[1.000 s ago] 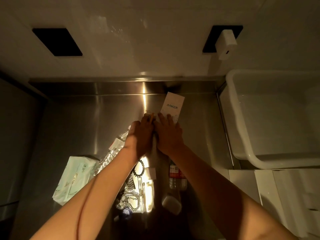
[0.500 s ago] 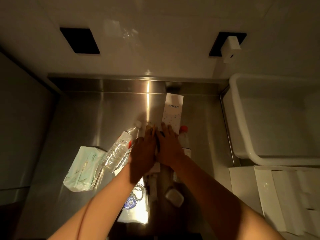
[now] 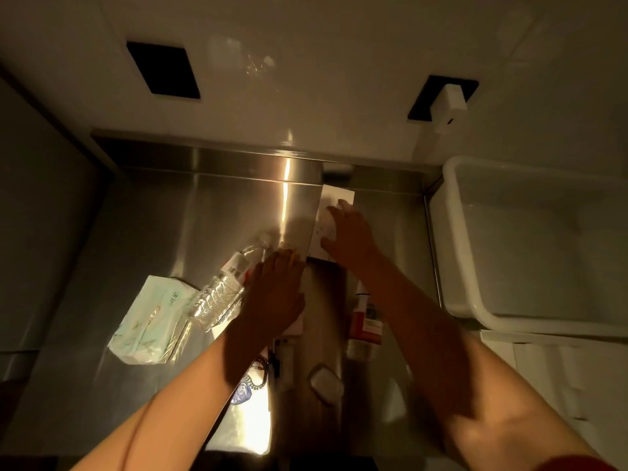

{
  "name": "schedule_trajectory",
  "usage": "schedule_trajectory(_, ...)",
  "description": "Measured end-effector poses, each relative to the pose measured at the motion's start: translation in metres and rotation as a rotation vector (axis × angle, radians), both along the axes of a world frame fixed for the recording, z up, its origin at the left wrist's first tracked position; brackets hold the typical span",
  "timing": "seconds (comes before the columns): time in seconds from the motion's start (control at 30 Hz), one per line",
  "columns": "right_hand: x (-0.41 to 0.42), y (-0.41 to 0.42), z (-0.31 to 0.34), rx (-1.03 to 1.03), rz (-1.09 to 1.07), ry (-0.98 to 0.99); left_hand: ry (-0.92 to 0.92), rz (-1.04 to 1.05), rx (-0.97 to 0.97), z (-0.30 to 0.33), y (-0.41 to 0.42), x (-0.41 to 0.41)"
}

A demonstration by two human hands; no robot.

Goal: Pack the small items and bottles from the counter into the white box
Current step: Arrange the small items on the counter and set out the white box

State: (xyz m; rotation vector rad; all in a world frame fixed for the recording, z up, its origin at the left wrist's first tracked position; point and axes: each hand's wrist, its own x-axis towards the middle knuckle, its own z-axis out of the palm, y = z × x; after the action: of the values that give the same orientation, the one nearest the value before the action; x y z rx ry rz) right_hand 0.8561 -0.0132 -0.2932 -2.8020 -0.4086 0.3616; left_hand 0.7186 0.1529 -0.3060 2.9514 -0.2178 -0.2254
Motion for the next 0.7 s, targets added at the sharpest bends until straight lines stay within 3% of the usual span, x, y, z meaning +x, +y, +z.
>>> schedule_trajectory(0.17, 0.054, -0.011, -0.005, -0.074, 0.003, 0.082, 0.046, -0.071, 0.009, -0.002, -0.011, 0.027)
schedule_trajectory(0.33, 0.077, -0.017, -0.017, -0.008, 0.018, 0.158, 0.072, -0.076, -0.071, -0.008, -0.025, 0.043)
schedule_trajectory(0.6, 0.064, -0.02, -0.031, 0.06, 0.026, 0.238, 0.066, -0.003, -0.183, -0.01, -0.037, 0.034)
schedule_trajectory(0.7, 0.047, -0.019, -0.035, 0.054, 0.034, 0.21, 0.071, -0.041, -0.1, -0.016, -0.033, 0.023)
